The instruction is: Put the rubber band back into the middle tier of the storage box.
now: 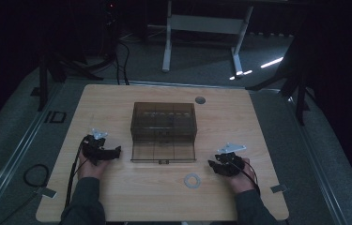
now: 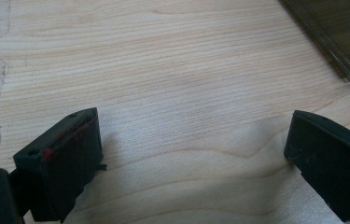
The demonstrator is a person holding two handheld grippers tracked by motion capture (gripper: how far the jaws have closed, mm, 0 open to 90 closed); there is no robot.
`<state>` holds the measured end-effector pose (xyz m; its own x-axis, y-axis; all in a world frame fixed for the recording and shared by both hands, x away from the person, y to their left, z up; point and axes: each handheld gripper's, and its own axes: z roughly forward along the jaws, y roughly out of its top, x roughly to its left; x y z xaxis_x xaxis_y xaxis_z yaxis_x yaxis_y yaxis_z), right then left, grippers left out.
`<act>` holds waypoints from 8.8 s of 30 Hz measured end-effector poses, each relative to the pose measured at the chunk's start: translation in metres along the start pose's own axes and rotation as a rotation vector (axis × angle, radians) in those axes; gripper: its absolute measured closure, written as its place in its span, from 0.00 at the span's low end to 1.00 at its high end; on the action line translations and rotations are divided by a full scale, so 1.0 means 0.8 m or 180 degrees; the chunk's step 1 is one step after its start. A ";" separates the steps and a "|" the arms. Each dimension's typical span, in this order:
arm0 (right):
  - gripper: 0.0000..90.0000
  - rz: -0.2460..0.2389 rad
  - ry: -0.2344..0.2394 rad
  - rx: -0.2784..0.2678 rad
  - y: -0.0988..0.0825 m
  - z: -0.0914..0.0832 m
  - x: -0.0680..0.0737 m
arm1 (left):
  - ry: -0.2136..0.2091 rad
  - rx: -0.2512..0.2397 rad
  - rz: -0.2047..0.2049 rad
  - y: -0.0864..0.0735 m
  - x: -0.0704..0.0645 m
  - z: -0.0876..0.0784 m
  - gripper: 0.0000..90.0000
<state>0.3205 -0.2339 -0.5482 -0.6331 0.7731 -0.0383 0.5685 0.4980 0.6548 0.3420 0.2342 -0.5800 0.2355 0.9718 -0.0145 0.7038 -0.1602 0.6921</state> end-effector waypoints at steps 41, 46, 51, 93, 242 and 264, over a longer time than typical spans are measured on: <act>0.76 -0.0284 0.0301 0.0521 0.039 -0.017 0.019 | 0.0004 -0.0001 -0.0011 0.000 -0.001 0.000 0.04; 0.78 -0.0398 0.0313 0.0583 0.042 -0.016 0.026 | 0.0004 -0.0001 -0.0012 0.000 -0.001 0.000 0.04; 0.80 -0.0474 0.0343 0.0625 0.044 -0.015 0.031 | 0.0005 -0.0002 -0.0010 0.000 -0.001 0.000 0.04; 0.86 -0.1083 0.0590 0.1062 0.064 0.003 0.076 | 0.0005 0.0000 -0.0009 0.000 -0.001 0.000 0.04; 0.91 -0.1528 0.0746 0.1644 0.124 0.002 0.095 | 0.0005 0.0005 0.0005 0.000 0.000 0.000 0.04; 0.91 -0.1505 0.0726 0.1568 0.137 -0.009 0.090 | 0.0005 0.0006 0.0004 0.000 0.000 0.000 0.04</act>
<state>0.3338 -0.1265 -0.4737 -0.9334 0.3566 -0.0398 0.3434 0.9201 0.1885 0.3421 0.2340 -0.5801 0.2355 0.9718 -0.0125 0.7046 -0.1618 0.6909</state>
